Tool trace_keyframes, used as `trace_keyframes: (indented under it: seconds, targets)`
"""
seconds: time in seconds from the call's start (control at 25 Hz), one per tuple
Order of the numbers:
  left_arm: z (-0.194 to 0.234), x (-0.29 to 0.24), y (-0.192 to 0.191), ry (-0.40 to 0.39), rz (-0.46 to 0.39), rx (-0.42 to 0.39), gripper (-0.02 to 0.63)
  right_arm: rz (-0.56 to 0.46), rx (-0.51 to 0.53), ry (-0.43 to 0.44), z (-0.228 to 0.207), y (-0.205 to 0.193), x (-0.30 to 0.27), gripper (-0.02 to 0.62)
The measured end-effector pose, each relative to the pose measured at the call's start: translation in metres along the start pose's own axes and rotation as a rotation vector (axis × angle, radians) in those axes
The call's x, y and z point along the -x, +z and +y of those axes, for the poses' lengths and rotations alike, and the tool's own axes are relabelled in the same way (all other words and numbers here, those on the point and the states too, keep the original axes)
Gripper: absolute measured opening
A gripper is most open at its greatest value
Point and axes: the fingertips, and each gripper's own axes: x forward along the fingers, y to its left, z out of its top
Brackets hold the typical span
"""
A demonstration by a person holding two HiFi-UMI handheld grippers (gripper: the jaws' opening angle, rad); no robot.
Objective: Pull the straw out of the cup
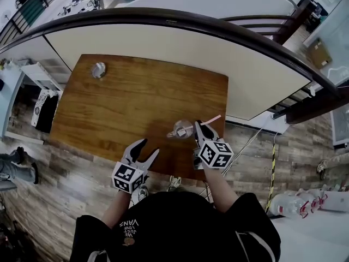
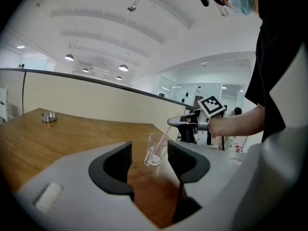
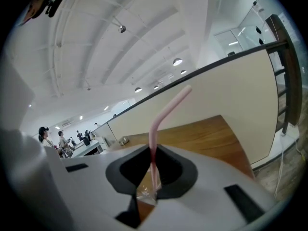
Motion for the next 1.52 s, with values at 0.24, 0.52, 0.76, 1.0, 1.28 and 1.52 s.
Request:
trace_keyframes:
  seconds: [0.24,0.52,0.76,1.0,1.28,1.52]
  targets:
    - [-0.003,0.012,0.004,-0.015,-0.015,-0.014,0.216,-0.046,0.009,-0.015,0.011,0.012,0.018,0.04]
    - [-0.004,0.028,0.012,-0.015,-0.042,-0.016,0.216,-0.127,0.011,-0.019,0.031,0.036,0.046,0.04]
    - [-0.007,0.044,0.017,-0.031,-0.064,-0.016,0.213,-0.192,0.013,-0.036,0.047,0.051,0.072,0.04]
    - [-0.013,0.056,0.02,-0.063,-0.073,-0.04,0.167,-0.233,0.008,-0.07,0.059,0.052,0.099,0.04]
    - [-0.016,0.077,0.025,-0.095,-0.087,-0.071,0.084,-0.261,-0.001,-0.118,0.077,0.04,0.127,0.04]
    - [-0.021,0.093,0.023,-0.135,-0.085,-0.087,0.04,-0.277,-0.006,-0.158,0.094,0.023,0.15,0.04]
